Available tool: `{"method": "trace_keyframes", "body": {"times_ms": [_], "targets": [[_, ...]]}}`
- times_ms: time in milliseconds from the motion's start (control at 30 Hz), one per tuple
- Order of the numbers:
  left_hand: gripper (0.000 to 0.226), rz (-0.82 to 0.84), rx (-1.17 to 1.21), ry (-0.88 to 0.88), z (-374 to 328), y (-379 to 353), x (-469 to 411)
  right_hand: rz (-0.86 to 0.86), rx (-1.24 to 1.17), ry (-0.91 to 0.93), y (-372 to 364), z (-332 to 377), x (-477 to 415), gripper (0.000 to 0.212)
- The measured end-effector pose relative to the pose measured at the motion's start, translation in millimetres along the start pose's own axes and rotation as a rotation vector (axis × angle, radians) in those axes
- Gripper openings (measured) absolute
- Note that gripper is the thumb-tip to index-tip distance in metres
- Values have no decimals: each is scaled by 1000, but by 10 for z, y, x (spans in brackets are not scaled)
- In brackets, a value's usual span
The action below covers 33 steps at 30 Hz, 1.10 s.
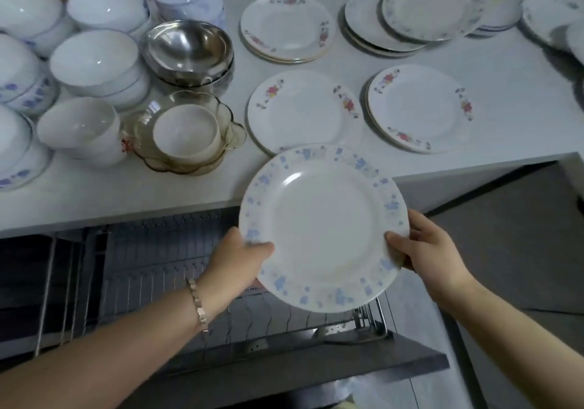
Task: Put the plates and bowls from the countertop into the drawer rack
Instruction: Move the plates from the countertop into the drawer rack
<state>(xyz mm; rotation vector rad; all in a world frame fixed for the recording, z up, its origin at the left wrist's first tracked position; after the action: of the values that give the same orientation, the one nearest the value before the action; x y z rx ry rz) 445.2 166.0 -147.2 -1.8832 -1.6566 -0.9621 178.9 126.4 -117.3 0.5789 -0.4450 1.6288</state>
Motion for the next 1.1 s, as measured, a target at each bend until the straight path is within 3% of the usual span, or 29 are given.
{"method": "trace_keyframes", "body": {"times_ms": [33, 233, 433, 633, 833, 1100], "targets": [[7, 32, -4, 24, 155, -15, 60, -1, 1, -24, -56, -135, 91, 37], [6, 128, 7, 236, 1056, -113, -14, 24, -28, -248, -288, -1106, 194, 31], [22, 95, -142, 357, 1585, -127, -827, -62, -42, -482, -338, -2054, -427, 43], [33, -37, -327, 316, 1472, 5, -1759, -179, -58, -478, -304, -2376, -1319, 60], [35, -104, -327, 324, 1404, 33, -2352, -237, -96, -483, -243, -2582, -1887, 52], [43, -289, -445, 326, 1313, 78, -2590, -442, 29, -481, -132, -2552, -2058, 42]]}}
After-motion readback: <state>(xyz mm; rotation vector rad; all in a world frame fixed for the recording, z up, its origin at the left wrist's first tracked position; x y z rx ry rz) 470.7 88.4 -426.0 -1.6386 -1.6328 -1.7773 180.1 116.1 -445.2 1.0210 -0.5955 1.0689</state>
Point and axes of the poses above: each hand's wrist, its own x-axis away from the middle knuckle, its own y-axis out of the back of the hand, z = x × y, the point moved 10 cm from there along -x, towards the middle knuckle, and after that the axes turned 11 degrees about z, right-handed, at the moved point
